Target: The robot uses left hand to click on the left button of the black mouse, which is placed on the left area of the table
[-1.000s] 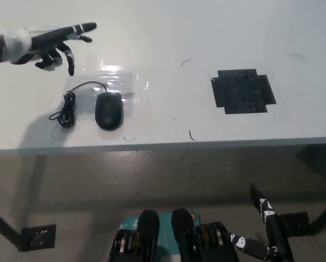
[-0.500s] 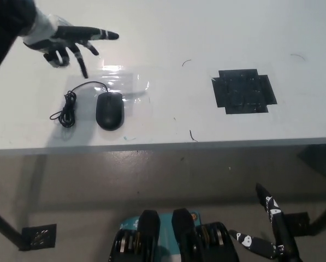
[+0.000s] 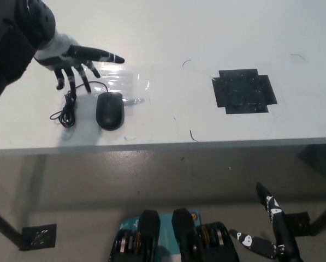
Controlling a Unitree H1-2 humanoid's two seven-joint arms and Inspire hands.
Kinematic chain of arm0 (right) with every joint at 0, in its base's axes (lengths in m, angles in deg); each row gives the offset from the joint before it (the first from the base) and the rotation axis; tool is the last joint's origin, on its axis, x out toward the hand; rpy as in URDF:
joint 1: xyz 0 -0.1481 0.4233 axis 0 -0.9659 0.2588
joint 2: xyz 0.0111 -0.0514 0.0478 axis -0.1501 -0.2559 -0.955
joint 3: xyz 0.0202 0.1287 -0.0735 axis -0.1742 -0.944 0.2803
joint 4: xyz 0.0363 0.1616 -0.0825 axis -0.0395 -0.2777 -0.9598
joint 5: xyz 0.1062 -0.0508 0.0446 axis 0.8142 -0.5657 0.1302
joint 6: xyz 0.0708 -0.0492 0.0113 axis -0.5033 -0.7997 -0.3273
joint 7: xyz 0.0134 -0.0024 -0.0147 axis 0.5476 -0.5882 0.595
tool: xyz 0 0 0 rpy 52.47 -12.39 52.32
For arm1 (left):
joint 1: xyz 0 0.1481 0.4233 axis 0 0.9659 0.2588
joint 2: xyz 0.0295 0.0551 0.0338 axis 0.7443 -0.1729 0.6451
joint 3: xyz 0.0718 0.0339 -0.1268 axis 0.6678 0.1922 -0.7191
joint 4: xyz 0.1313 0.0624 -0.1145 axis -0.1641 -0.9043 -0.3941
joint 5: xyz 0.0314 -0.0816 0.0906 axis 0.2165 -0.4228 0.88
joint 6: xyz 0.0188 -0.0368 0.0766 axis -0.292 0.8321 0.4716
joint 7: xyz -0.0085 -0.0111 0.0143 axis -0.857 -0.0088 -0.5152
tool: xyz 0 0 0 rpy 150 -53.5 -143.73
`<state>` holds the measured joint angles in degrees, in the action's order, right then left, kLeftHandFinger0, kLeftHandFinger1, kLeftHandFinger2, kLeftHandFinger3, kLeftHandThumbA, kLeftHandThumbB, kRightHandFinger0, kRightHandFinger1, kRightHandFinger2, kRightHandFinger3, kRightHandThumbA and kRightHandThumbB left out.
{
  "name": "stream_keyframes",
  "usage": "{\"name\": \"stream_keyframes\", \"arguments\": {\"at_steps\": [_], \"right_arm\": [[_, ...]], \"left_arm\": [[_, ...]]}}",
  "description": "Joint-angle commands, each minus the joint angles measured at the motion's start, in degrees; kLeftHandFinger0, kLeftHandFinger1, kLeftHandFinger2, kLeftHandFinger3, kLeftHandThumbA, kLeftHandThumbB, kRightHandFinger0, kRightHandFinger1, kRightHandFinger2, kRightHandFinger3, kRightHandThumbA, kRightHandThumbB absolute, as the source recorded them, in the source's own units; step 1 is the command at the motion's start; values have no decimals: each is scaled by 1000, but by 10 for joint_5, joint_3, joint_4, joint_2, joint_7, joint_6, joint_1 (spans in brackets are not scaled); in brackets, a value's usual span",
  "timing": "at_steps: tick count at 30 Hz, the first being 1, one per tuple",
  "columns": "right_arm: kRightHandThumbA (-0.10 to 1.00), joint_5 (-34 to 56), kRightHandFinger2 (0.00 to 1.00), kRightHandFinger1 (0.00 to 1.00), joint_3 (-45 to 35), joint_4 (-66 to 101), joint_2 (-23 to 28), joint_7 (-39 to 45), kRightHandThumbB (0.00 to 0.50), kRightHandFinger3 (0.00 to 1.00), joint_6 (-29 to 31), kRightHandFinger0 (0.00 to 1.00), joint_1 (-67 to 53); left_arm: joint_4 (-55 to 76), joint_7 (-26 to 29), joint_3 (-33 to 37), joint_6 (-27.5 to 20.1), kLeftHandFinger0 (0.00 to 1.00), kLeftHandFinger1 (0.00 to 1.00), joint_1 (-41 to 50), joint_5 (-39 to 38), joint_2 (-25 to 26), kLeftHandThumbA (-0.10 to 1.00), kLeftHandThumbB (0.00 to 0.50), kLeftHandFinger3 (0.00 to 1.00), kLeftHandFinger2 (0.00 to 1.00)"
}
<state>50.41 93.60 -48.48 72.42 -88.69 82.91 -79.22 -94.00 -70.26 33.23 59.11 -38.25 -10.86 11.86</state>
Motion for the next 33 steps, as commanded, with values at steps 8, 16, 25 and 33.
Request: {"name": "stream_keyframes", "arguments": {"at_steps": [8, 16, 25, 33], "right_arm": [[1000, 1, 1000, 1000, -8, 21, 8, -7, 432, 1000, 29, 1000, 5], [1000, -1, 1000, 1000, -6, 19, 5, -8, 426, 1000, 29, 1000, 4], [1000, -1, 1000, 1000, -6, 20, 7, -5, 426, 1000, 29, 1000, 8], [1000, -5, 1000, 1000, -6, 19, 7, -9, 439, 1000, 29, 1000, 9]], "left_arm": [[-36, -10, -34, -4, 0, 54, -14, 39, -10, 1000, 500, 1000, 463], [-21, -7, -36, 3, 37, 273, -4, 58, -20, 1000, 500, 1000, 675], [-22, 3, -33, -15, 18, 347, -6, 80, -28, 1000, 500, 1000, 776], [-48, 4, -51, -10, 10, 306, -6, 79, -35, 1000, 500, 1000, 741]]}}
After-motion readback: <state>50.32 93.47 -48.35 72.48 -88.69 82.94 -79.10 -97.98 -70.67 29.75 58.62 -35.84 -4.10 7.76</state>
